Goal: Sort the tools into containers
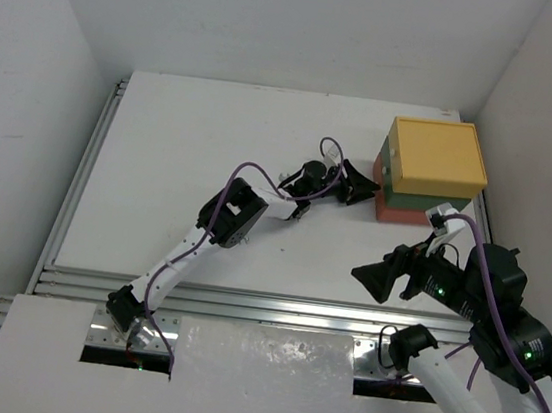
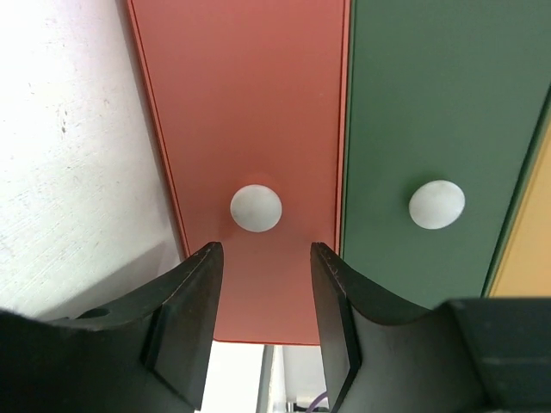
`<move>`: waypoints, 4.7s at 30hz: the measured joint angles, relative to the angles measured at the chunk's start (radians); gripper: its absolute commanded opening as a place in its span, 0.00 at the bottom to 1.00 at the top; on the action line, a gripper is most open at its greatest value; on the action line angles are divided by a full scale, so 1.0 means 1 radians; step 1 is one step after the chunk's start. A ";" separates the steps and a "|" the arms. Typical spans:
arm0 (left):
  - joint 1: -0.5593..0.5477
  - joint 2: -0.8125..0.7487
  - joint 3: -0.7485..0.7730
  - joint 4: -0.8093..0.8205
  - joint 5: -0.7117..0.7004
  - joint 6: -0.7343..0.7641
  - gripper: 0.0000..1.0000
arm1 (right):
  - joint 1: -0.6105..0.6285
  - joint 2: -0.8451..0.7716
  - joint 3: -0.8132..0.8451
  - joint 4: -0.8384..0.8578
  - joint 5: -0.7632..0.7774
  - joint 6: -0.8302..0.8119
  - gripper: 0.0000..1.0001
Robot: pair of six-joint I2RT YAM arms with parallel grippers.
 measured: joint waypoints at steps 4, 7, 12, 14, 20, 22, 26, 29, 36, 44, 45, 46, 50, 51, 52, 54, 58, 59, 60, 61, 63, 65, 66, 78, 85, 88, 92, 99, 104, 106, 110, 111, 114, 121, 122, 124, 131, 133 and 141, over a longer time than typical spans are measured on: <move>0.000 0.003 0.001 0.012 -0.015 -0.004 0.42 | 0.000 0.000 0.000 0.001 -0.018 0.000 0.99; 0.000 0.033 0.055 0.001 -0.017 -0.007 0.39 | 0.000 0.000 0.000 0.001 -0.035 0.000 0.99; 0.001 0.049 0.093 -0.034 -0.021 0.000 0.35 | 0.000 0.000 0.000 0.003 -0.047 0.002 0.99; 0.002 0.050 0.096 -0.046 -0.023 0.005 0.29 | 0.000 -0.001 0.000 0.005 -0.055 0.005 0.99; 0.007 0.059 0.110 -0.036 -0.019 0.008 0.20 | 0.000 -0.008 0.000 0.008 -0.066 0.008 0.99; 0.008 0.061 0.110 -0.029 -0.018 0.009 0.19 | 0.000 -0.008 -0.001 0.008 -0.069 0.008 0.99; 0.012 0.064 0.118 -0.029 -0.014 0.010 0.10 | 0.000 -0.008 -0.008 0.009 -0.077 0.009 0.99; 0.016 0.068 0.124 -0.031 -0.011 0.013 0.02 | 0.000 -0.008 -0.016 0.009 -0.079 0.009 0.99; 0.044 0.043 0.054 -0.008 0.004 0.035 0.00 | 0.000 -0.008 -0.026 0.014 -0.080 0.011 0.99; 0.108 0.000 0.008 -0.004 0.014 0.060 0.53 | 0.000 -0.007 -0.030 0.024 -0.081 0.012 0.99; 0.110 0.000 0.026 -0.007 0.014 0.065 0.53 | 0.000 -0.006 -0.030 0.024 -0.081 0.012 0.99; 0.110 0.000 0.041 -0.015 0.016 0.066 0.53 | 0.000 -0.006 -0.030 0.024 -0.081 0.012 0.99; 0.100 0.002 0.072 -0.040 0.019 0.070 0.54 | 0.000 -0.004 -0.030 0.024 -0.081 0.014 0.99; 0.095 0.003 0.079 -0.049 0.020 0.070 0.54 | 0.000 -0.003 -0.030 0.025 -0.081 0.014 0.99; 0.090 0.011 0.097 -0.057 0.022 0.070 0.54 | 0.000 -0.003 -0.030 0.026 -0.081 0.014 0.99; 0.078 0.034 0.137 -0.071 0.023 0.071 0.54 | 0.000 -0.002 -0.032 0.031 -0.081 0.014 0.99; 0.056 0.057 0.158 -0.074 0.023 0.064 0.56 | 0.000 0.000 -0.043 0.032 -0.082 0.015 0.99; 0.054 0.060 0.163 -0.074 0.023 0.063 0.56 | 0.000 0.000 -0.045 0.032 -0.082 0.015 0.99; 0.050 0.064 0.170 -0.073 0.023 0.061 0.56 | 0.000 0.001 -0.045 0.032 -0.082 0.015 0.99; 0.050 0.067 0.176 -0.075 0.024 0.061 0.56 | 0.000 0.002 -0.045 0.032 -0.082 0.015 0.99; 0.045 0.082 0.201 -0.075 0.026 0.058 0.56 | 0.000 0.002 -0.046 0.032 -0.082 0.015 0.99; 0.044 0.094 0.220 -0.074 0.027 0.053 0.56 | 0.000 0.002 -0.047 0.033 -0.082 0.015 0.99; 0.044 0.096 0.225 -0.076 0.027 0.053 0.56 | 0.000 0.002 -0.047 0.034 -0.082 0.015 0.99; 0.036 0.110 0.234 -0.093 0.023 0.033 0.46 | 0.000 0.002 -0.047 0.039 -0.082 0.015 0.99; 0.027 0.114 0.238 -0.090 0.019 0.014 0.39 | 0.000 0.002 -0.047 0.038 -0.083 0.015 0.99; 0.021 0.117 0.238 -0.093 0.018 0.011 0.37 | 0.000 0.002 -0.047 0.038 -0.083 0.015 0.99; 0.021 0.122 0.238 -0.090 0.014 0.003 0.32 | 0.000 0.002 -0.047 0.038 -0.083 0.015 0.99; 0.019 0.130 0.238 -0.063 0.004 -0.014 0.17 | 0.000 0.002 -0.047 0.038 -0.083 0.014 0.99; 0.019 0.130 0.238 -0.061 0.000 -0.013 0.05 | 0.000 0.002 -0.047 0.038 -0.083 0.014 0.99; 0.019 0.130 0.237 -0.058 0.000 -0.010 0.02 | 0.000 0.002 -0.048 0.038 -0.082 0.014 0.99; 0.029 0.106 0.156 0.013 -0.007 -0.014 0.00 | 0.000 0.001 -0.049 0.038 -0.082 0.014 0.99; 0.032 0.095 0.132 0.028 -0.005 -0.013 0.00 | 0.000 0.001 -0.050 0.038 -0.082 0.014 0.99; 0.047 0.060 0.066 0.050 0.004 -0.010 0.00 | 0.000 0.001 -0.055 0.039 -0.082 0.014 0.99; 0.093 -0.052 -0.105 0.055 0.039 0.029 0.00 | 0.000 0.001 -0.065 0.042 -0.082 0.014 0.99; 0.100 -0.069 -0.131 0.055 0.041 0.036 0.00 | 0.000 0.001 -0.067 0.047 -0.083 0.015 0.99; 0.112 -0.091 -0.166 0.057 0.047 0.043 0.02 | 0.000 0.001 -0.071 0.055 -0.084 0.015 0.99; 0.130 -0.157 -0.296 0.100 0.050 0.048 0.30 | 0.000 0.003 -0.084 0.063 -0.084 0.016 0.99; 0.129 -0.177 -0.329 0.106 0.049 0.059 0.52 | 0.000 0.006 -0.088 0.069 -0.084 0.016 0.99; 0.132 -0.378 -0.439 -0.013 0.045 0.150 0.98 | 0.000 0.109 -0.129 0.138 -0.083 0.010 0.99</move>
